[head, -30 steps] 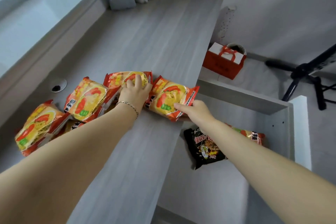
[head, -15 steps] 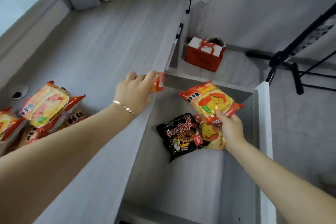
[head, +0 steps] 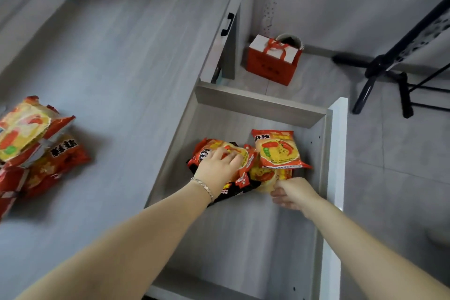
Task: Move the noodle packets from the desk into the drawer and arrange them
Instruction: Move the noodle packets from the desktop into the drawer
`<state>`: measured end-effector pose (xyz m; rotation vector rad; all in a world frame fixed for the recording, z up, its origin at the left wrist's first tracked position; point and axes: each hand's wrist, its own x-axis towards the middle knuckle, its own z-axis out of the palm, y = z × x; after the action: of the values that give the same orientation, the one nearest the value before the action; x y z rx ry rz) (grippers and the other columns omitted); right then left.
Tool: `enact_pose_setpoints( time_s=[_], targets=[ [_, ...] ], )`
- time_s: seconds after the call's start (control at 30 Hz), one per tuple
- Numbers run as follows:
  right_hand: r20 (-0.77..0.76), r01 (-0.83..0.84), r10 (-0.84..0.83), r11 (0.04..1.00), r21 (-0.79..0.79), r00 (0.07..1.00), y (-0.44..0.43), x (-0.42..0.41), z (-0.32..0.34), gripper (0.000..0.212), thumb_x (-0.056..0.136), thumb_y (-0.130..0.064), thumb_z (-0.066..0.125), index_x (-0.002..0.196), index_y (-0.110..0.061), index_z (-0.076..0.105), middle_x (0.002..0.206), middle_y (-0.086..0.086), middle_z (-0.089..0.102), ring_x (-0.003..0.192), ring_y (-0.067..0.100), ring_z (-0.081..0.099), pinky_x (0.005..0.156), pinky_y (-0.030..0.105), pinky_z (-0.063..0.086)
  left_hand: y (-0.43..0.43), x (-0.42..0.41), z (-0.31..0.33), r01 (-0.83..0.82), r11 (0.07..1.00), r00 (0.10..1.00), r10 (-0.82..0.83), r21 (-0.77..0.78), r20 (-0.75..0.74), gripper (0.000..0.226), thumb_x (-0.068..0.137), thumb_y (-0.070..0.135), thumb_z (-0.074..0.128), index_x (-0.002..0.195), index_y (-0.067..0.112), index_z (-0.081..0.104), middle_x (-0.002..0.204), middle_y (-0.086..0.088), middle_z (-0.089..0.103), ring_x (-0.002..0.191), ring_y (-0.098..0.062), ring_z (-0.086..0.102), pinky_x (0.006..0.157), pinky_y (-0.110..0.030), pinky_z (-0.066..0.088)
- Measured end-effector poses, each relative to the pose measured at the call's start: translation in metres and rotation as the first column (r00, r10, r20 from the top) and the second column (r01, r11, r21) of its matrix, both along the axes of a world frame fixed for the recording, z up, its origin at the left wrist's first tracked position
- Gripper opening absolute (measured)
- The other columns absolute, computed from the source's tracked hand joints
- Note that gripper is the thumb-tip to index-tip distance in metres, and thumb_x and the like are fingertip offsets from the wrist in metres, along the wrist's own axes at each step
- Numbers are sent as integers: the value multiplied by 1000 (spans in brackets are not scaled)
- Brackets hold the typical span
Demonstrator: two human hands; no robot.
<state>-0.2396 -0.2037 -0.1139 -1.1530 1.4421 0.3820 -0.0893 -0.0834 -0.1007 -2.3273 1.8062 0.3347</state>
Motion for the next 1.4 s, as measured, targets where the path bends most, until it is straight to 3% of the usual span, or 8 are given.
enact_pose_setpoints(
  time_s=[0.1,0.2,0.33,0.57,0.77,0.93,1.2,1.4],
  targets=[
    [45,-102,109,986,-134,993,-2,1,4,22,91,-13,47,101,-4,64,90,11,64,75,22,61,64,26,46,0,-3,-13,-36,959,986,79,280,-144,79,76,-8,66,142,13,29,149,-3,33,138,-26,28,99,-39,45],
    [100,-168,196,958,-230,976,3,9,10,21,92,-13,46,94,-4,65,92,11,64,83,23,60,71,30,49,-2,-4,-9,-93,916,947,203,391,-250,59,87,0,58,139,16,37,147,-3,37,133,-26,38,99,-39,47],
    [161,-270,339,900,-341,927,23,38,30,25,92,-12,43,104,-11,65,96,6,66,90,22,64,80,35,54,10,12,30,-282,939,909,327,194,-260,31,96,17,40,123,20,54,119,-5,64,106,-27,60,86,-31,47],
    [295,-336,473,847,-412,830,89,125,78,29,87,-7,45,71,-27,56,73,-4,65,75,27,65,82,44,54,91,89,94,-497,795,867,474,-347,-156,29,87,17,44,107,8,62,102,-11,68,99,-33,62,84,-37,46],
    [330,-473,644,747,-468,690,169,211,93,18,88,-17,52,97,-16,67,103,9,69,101,26,64,90,32,48,183,166,110,-713,676,658,737,-186,152,43,83,21,61,121,4,52,123,-20,52,114,-39,47,91,-44,40],
    [209,-589,709,686,-427,674,231,264,82,52,89,-37,54,127,-2,50,132,17,56,122,32,52,97,34,43,230,193,102,-753,658,643,740,-12,197,47,90,39,53,128,13,41,131,-12,46,121,-31,44,86,-40,49],
    [314,-397,457,886,-239,832,253,292,58,32,82,-34,53,98,-9,66,96,15,65,105,39,62,86,42,51,240,202,98,-706,703,698,711,-90,85,28,96,25,45,120,12,48,120,-9,52,116,-31,44,66,-37,46],
    [581,-52,187,969,-241,792,228,262,93,22,80,-23,44,59,-19,50,76,19,63,82,38,64,81,53,55,235,192,104,-612,571,762,612,-547,-213,9,82,-3,57,73,-2,55,77,-12,42,75,-37,51,56,-33,31]
  ],
)
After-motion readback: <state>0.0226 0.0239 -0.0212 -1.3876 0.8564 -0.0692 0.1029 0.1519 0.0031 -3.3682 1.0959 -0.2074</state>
